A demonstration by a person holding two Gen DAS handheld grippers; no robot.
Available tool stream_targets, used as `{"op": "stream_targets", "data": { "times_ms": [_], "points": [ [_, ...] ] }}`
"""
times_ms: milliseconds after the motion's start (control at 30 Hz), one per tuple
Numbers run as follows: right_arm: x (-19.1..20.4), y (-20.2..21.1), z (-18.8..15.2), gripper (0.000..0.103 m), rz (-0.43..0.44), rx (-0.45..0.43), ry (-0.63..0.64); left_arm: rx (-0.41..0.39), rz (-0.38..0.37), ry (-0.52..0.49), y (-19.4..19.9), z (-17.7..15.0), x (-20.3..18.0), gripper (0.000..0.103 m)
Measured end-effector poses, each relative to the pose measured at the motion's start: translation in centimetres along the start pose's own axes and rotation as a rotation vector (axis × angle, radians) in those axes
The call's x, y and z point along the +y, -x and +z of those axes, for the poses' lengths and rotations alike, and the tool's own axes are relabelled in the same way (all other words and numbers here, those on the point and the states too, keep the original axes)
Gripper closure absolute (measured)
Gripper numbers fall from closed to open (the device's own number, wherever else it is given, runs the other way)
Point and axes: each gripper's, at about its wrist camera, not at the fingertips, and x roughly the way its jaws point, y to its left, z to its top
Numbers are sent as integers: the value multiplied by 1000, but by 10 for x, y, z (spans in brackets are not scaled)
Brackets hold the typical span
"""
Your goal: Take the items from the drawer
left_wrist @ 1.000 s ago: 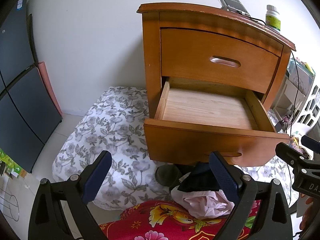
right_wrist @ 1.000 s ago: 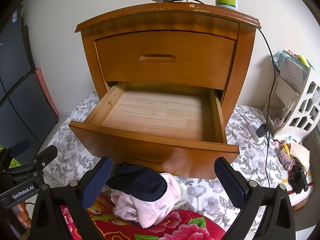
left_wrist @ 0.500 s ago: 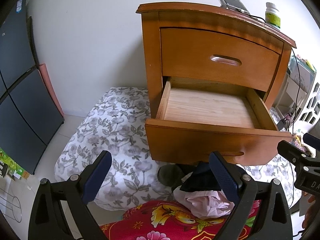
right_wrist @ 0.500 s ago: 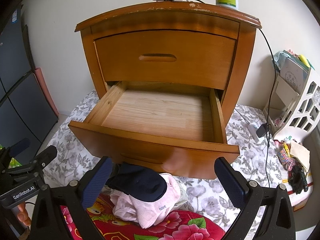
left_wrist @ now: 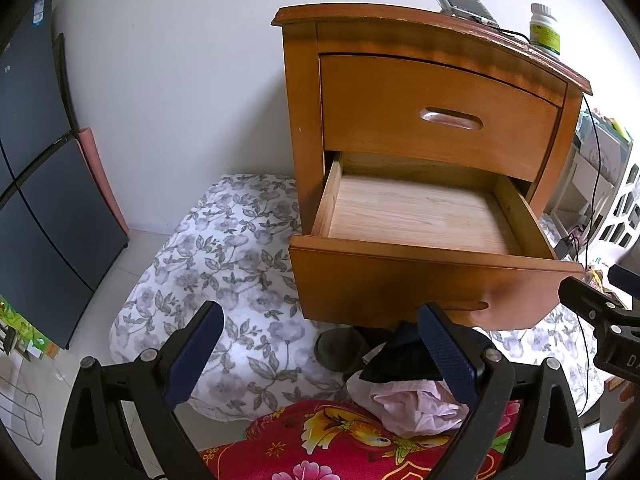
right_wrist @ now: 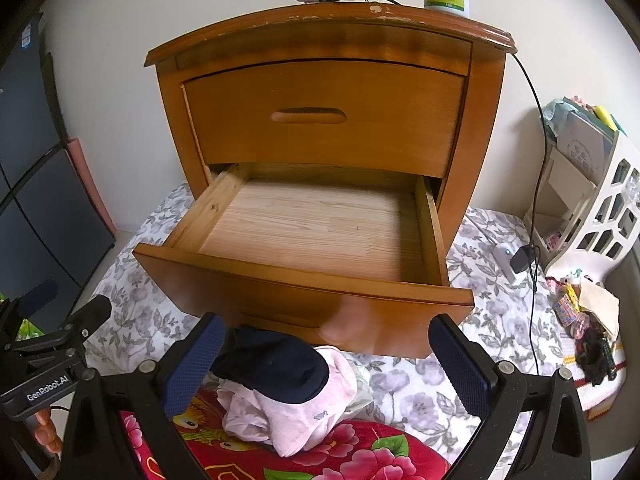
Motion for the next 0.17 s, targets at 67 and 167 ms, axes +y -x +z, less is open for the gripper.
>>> {"op": "stream_targets", "data": {
  "times_ms": [67, 167],
  "points": [
    [0, 0, 0, 0, 0, 1, -1, -1, -1, -2, 0, 0, 0, 5],
    [0, 0, 0, 0, 0, 2, -3, 6, -6, 2, 0, 0, 0, 5]
  ]
}}
